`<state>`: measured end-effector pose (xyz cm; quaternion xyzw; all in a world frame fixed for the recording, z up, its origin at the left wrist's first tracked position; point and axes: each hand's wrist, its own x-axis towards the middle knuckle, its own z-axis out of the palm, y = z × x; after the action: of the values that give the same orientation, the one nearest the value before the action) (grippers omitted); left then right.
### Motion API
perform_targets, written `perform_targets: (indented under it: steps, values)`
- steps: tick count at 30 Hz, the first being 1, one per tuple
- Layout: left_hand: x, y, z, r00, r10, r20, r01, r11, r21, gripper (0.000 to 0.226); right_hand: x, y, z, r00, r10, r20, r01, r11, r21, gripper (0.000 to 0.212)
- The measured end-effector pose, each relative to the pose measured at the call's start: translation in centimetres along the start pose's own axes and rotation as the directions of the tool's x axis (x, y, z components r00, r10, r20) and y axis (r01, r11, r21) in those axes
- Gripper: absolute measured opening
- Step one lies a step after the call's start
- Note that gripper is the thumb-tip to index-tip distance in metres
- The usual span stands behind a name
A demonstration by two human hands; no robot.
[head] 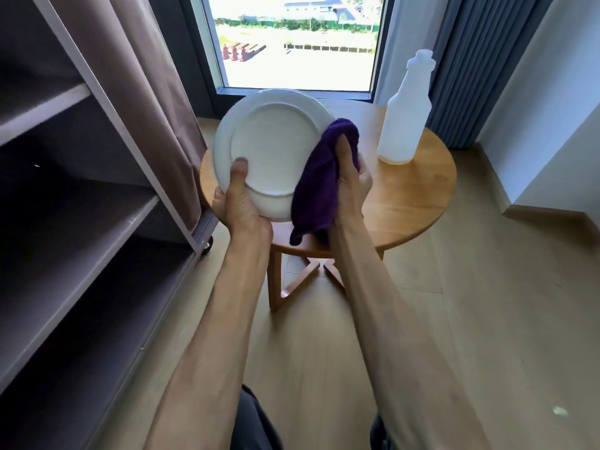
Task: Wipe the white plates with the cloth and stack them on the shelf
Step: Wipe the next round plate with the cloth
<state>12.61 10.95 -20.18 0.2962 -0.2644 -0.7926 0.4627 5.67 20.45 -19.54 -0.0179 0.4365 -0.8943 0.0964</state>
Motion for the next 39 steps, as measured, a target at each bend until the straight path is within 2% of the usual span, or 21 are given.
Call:
perform_targets:
  steps: [3,5,6,8,9,10,12,13,15,17,19,23,25,27,29,30,32,34,36,38,39]
  values:
    - [-0.5,-0.5,-0.4,0.994,-0.088,0.068,0.093,0.994,-0.064,0.062,-1.0,0.2,0.5,1.0,0.015,0.024,-0.015,1.0,0.026,0.012]
    - [-0.8,-0.3,-0.5,0.992,-0.089,0.093,0.09,0.996,-0.004,0.04,-1.0,-0.4,0.4,0.998,-0.02,0.06,0.021,1.0,-0.005,0.013]
    - [-0.8,-0.3,-0.4,0.991,-0.099,0.094,0.091,0.992,0.084,0.037,-0.8,-0.9,0.3,0.995,-0.055,0.086,0.058,0.998,-0.032,0.015]
    - [-0.6,0.1,-0.4,0.985,-0.135,0.103,0.09,0.928,0.362,0.07,0.0,-2.2,0.0,0.971,-0.182,0.157,0.211,0.958,-0.195,0.024]
    - [-0.5,0.5,-0.4,0.98,-0.16,0.121,0.085,0.877,0.473,0.082,0.4,-2.9,-0.1,0.942,-0.251,0.222,0.312,0.899,-0.307,0.03]
    - [-0.6,1.1,-0.2,0.961,-0.22,0.169,0.1,0.844,0.527,0.081,0.6,-3.5,-0.1,0.903,-0.298,0.309,0.408,0.822,-0.397,0.034]
    - [-0.9,2.5,0.2,0.881,-0.393,0.262,0.237,0.848,0.474,0.07,0.5,-4.2,0.3,0.802,-0.323,0.502,0.574,0.649,-0.499,0.039]
    - [-1.1,3.1,0.1,0.836,-0.465,0.293,0.329,0.85,0.41,0.077,0.5,-4.3,0.5,0.751,-0.309,0.584,0.639,0.566,-0.522,0.042]
    - [-1.1,3.7,-0.3,0.795,-0.513,0.324,0.429,0.853,0.296,0.097,0.4,-4.3,1.0,0.659,-0.252,0.708,0.726,0.458,-0.513,0.045]
    - [-1.0,3.8,-0.4,0.798,-0.491,0.351,0.449,0.871,0.198,0.097,-0.1,-3.9,1.5,0.584,-0.203,0.786,0.785,0.387,-0.484,0.047]
    - [-1.4,4.4,0.0,0.828,-0.433,0.356,0.392,0.901,0.185,0.085,-0.9,-3.4,1.9,0.53,-0.15,0.834,0.812,0.374,-0.448,0.048]
    - [-1.6,4.8,-0.5,0.838,-0.355,0.414,0.274,0.931,0.242,0.08,-1.9,-3.1,2.1,0.487,0.007,0.873,0.752,0.505,-0.424,0.043]
    - [-1.8,4.3,-1.0,0.834,-0.344,0.432,0.284,0.938,0.199,0.073,-1.8,-3.7,1.9,0.488,0.114,0.865,0.67,0.586,-0.455,0.034]
    - [-1.8,4.3,-1.1,0.856,-0.281,0.433,0.278,0.958,0.072,0.059,-1.8,-4.3,1.6,0.513,0.231,0.827,0.552,0.649,-0.523,0.02]
    - [-1.6,4.1,-1.3,0.875,-0.172,0.453,0.222,0.973,-0.061,0.052,-1.7,-4.4,1.3,0.575,0.309,0.757,0.477,0.626,-0.618,0.022]
    - [-1.5,3.9,-1.3,0.881,-0.119,0.457,0.179,0.98,-0.088,0.05,-1.5,-4.3,1.2,0.621,0.321,0.715,0.475,0.572,-0.669,0.028]
    - [-1.8,3.6,-1.5,0.882,-0.078,0.465,0.141,0.984,-0.104,0.049,-1.0,-4.2,1.7,0.723,0.324,0.611,0.483,0.396,-0.781,0.042]
    - [-2.0,3.2,-1.6,0.884,-0.06,0.464,0.122,0.987,-0.106,0.05,-0.4,-4.7,2.5,0.809,0.304,0.503,0.476,0.163,-0.864,0.042]
    - [-2.0,2.9,-1.8,0.878,-0.002,0.479,0.056,0.994,-0.098,0.053,0.5,-5.1,3.3,0.902,0.195,0.386,0.4,-0.036,-0.916,0.037]
    - [-1.9,2.4,-1.8,0.867,0.021,0.497,0.014,0.998,-0.068,0.055,1.5,-5.0,3.8,0.946,0.058,0.318,0.323,-0.128,-0.938,0.034]
    - [-2.4,2.3,-1.6,0.867,-0.01,0.499,0.044,0.997,-0.056,0.051,2.0,-4.7,4.0,0.949,-0.004,0.317,0.313,-0.148,-0.938,0.031]
